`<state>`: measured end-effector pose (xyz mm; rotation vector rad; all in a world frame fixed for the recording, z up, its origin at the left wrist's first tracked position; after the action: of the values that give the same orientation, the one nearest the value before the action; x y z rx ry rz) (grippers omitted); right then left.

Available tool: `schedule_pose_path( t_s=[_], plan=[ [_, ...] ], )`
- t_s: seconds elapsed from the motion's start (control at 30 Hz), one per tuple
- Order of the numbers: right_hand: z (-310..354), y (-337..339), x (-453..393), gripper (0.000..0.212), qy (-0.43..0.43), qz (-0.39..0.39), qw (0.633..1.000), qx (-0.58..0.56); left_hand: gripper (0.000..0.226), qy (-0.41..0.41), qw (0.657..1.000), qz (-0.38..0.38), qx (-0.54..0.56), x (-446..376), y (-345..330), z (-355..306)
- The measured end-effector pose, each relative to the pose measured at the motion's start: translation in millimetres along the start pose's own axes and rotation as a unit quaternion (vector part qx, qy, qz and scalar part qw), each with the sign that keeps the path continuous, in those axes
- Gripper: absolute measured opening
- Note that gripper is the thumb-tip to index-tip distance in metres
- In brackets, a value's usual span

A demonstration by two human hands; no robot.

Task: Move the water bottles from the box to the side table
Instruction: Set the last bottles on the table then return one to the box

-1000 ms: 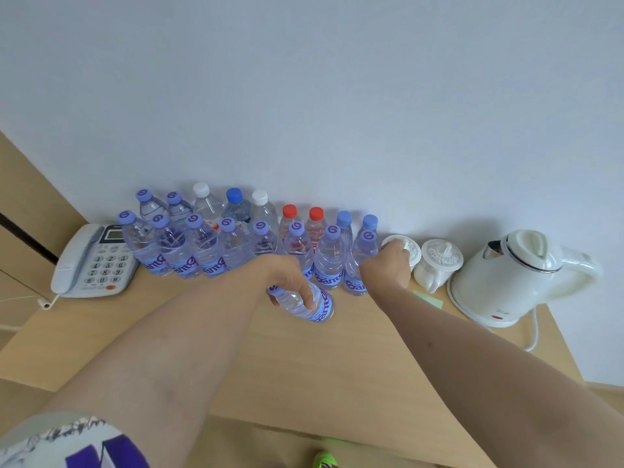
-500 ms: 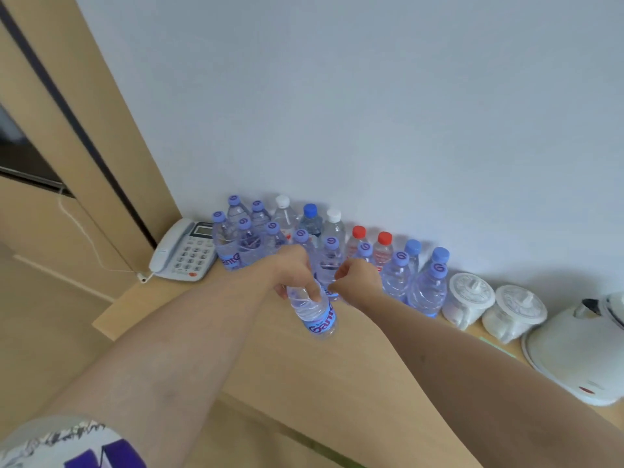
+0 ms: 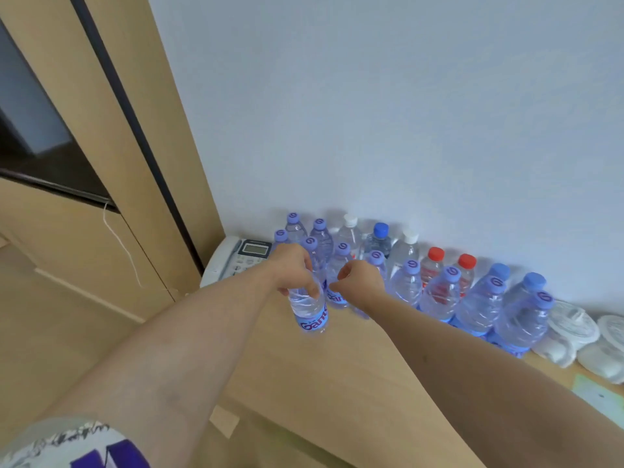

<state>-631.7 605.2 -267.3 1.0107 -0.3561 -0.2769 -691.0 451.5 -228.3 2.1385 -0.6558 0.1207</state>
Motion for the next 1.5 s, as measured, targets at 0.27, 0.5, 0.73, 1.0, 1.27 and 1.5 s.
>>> schedule_pose_path(
  t_s=[0.27, 0.5, 0.73, 1.0, 1.27, 1.5],
  plan=[
    [45.0, -34.0, -4.7, 0.04, -0.08, -0.01, 0.997, 0.019, 0.054, -0.092, 0.991, 0.039, -0.09, -37.5, 50.2, 31.5],
    [69.0, -34.2, 1.9, 0.041, -0.109, -0.03, 0.992, 0.06, 0.057, -0.137, 0.984, 0.058, -0.102, -57.0, 57.8, 50.8],
    [65.4, -31.3, 3.0, 0.036, -0.133, -0.033, 0.986, 0.09, 0.056, -0.16, 0.98, 0.069, -0.099, -69.8, 43.2, 59.6],
    [59.9, -34.2, 12.6, 0.026, -0.17, -0.057, 0.98, 0.081, 0.04, -0.193, 0.969, 0.093, -0.121, -69.0, 30.8, 55.8],
    [51.0, -30.0, 39.4, 0.028, -0.198, -0.074, 0.976, 0.055, 0.042, -0.249, 0.954, 0.06, -0.159, -45.3, 46.6, 5.2],
    [2.1, 23.9, 112.3, 0.041, -0.228, -0.136, 0.96, 0.088, 0.05, -0.35, 0.921, 0.038, -0.168, 17.7, 1.2, -79.0]
  ],
)
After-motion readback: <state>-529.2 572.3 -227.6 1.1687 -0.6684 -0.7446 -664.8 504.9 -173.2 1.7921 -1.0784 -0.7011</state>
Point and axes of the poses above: each hand's wrist, its own x-axis away from the middle knuckle, its own y-axis out of the back of the hand, z = x × y, the point moved 10 cm from there along -x, towards the middle knuckle, and after that the axes turned 13 degrees about x, right-handed, at the moved point
